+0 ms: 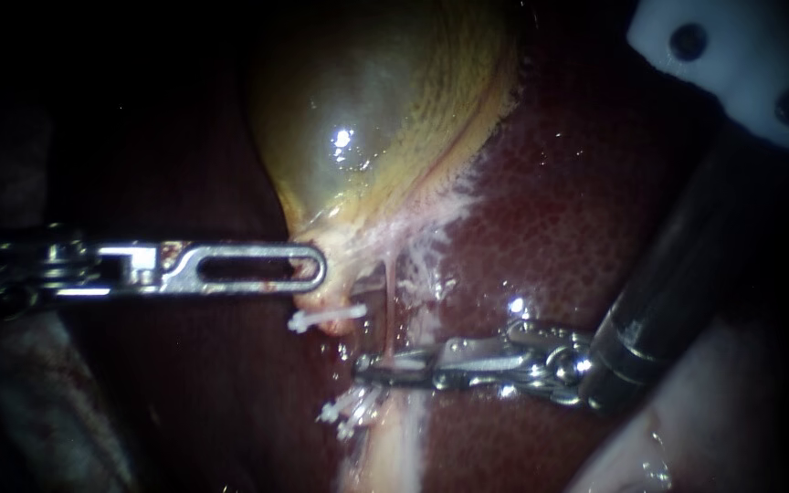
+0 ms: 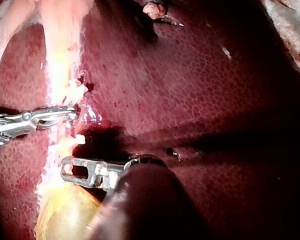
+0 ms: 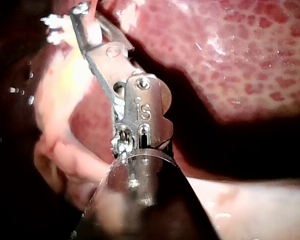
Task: Going back first clip right tube
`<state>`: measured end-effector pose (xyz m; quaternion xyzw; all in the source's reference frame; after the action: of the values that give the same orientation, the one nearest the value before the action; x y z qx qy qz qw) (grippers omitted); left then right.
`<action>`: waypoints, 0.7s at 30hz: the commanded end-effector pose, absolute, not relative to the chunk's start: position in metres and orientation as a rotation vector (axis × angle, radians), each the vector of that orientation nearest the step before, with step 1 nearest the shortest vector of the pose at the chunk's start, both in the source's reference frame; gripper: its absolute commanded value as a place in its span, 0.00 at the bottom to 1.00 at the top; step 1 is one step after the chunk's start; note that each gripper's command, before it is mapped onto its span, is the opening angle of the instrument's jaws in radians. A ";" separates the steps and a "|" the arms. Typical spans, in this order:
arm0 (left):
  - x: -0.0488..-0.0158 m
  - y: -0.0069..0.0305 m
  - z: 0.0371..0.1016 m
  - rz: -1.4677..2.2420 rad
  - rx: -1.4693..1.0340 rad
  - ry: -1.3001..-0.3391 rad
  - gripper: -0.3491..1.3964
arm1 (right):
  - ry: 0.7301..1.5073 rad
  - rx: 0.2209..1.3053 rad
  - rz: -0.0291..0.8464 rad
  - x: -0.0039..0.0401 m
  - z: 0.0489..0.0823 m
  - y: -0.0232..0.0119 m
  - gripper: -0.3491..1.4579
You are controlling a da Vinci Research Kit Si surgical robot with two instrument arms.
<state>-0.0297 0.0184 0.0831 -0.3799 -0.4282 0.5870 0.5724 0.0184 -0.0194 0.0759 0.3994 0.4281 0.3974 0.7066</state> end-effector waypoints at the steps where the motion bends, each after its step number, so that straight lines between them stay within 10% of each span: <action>1: -0.0297 0.0184 0.0831 1.376 -0.891 -1.005 0.00 | 0.951 0.887 0.883 0.0184 0.0759 -0.0194 0.00; 13: -0.0297 0.0184 0.0831 1.376 -0.891 -1.004 0.00 | 0.951 0.888 0.882 0.0184 0.0759 -0.0194 0.01; 21: -0.0297 0.0184 0.0831 1.376 -0.891 -1.004 0.00 | 0.967 0.860 0.835 0.0184 0.0759 -0.0193 0.23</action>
<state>-0.0297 0.0184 0.0831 -0.3799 -0.4283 0.5871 0.5723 0.0184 -0.0193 0.0759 0.3871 0.4377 0.3741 0.7202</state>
